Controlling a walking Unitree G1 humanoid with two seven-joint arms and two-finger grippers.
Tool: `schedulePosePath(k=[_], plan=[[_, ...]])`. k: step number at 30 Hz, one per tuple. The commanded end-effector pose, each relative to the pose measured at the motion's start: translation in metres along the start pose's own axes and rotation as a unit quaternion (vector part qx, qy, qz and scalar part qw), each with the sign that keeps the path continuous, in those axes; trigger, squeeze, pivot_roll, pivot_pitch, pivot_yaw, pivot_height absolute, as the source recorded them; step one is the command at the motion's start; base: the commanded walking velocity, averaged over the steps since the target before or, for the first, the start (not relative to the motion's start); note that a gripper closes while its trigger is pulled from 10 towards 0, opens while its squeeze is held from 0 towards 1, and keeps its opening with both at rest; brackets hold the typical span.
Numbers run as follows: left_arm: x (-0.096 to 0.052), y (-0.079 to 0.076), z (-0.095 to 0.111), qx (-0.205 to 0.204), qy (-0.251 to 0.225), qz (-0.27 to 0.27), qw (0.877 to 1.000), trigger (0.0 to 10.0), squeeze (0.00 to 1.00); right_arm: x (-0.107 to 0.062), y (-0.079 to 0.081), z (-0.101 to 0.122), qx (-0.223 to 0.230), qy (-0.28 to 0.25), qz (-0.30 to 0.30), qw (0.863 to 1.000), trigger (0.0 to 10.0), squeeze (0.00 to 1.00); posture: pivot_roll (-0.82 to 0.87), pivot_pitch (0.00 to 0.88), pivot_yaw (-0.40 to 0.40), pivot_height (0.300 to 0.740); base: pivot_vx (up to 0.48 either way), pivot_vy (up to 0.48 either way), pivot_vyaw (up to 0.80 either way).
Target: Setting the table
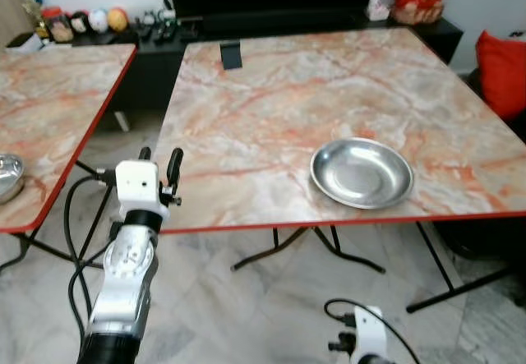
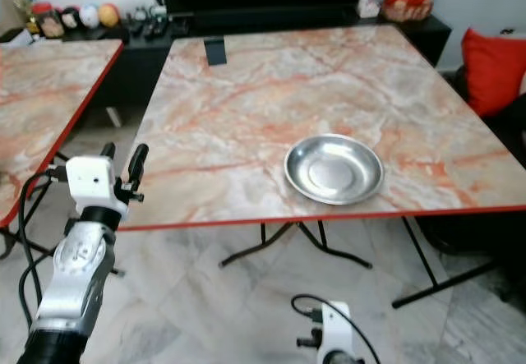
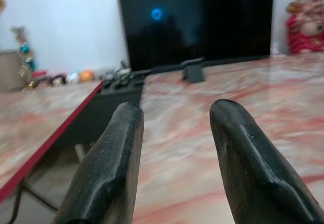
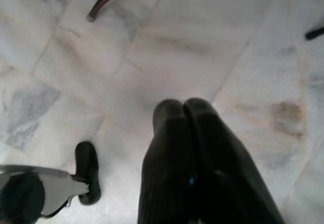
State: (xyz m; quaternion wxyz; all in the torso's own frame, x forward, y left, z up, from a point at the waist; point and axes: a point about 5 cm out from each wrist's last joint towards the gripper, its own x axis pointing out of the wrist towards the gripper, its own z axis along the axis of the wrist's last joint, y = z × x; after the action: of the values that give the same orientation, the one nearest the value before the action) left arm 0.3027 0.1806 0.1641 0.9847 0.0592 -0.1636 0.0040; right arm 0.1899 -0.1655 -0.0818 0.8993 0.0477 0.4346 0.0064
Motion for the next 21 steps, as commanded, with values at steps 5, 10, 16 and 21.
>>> schedulePosePath(k=[5,10,16,21], plan=[[-0.0008,0.0053,0.0004,0.002,0.002,0.009,1.000,10.0,0.00,0.0013,0.0077,0.0028,-0.022,-0.004,0.013,1.000,10.0,0.00,0.02,0.045,0.009,0.740,0.000,0.373,0.23],[-0.0027,0.0063,0.0000,0.000,0.003,0.013,1.000,10.0,0.00,0.0013,0.0078,0.0028,-0.021,-0.005,0.017,1.000,10.0,0.00,0.02,0.039,0.009,0.740,0.000,0.370,0.80],[-0.0027,0.0049,0.0000,-0.002,0.003,0.013,1.000,10.0,0.00,0.0014,0.0085,0.0032,-0.022,-0.005,0.020,1.000,10.0,0.00,0.02,0.038,0.009,0.740,0.000,0.369,0.80],[-0.0030,0.0035,-0.0001,-0.001,0.003,0.012,1.000,10.0,0.00,0.0015,0.0090,0.0033,-0.020,-0.005,0.020,1.000,10.0,0.00,0.02,0.045,0.011,0.740,0.000,0.370,0.80]])
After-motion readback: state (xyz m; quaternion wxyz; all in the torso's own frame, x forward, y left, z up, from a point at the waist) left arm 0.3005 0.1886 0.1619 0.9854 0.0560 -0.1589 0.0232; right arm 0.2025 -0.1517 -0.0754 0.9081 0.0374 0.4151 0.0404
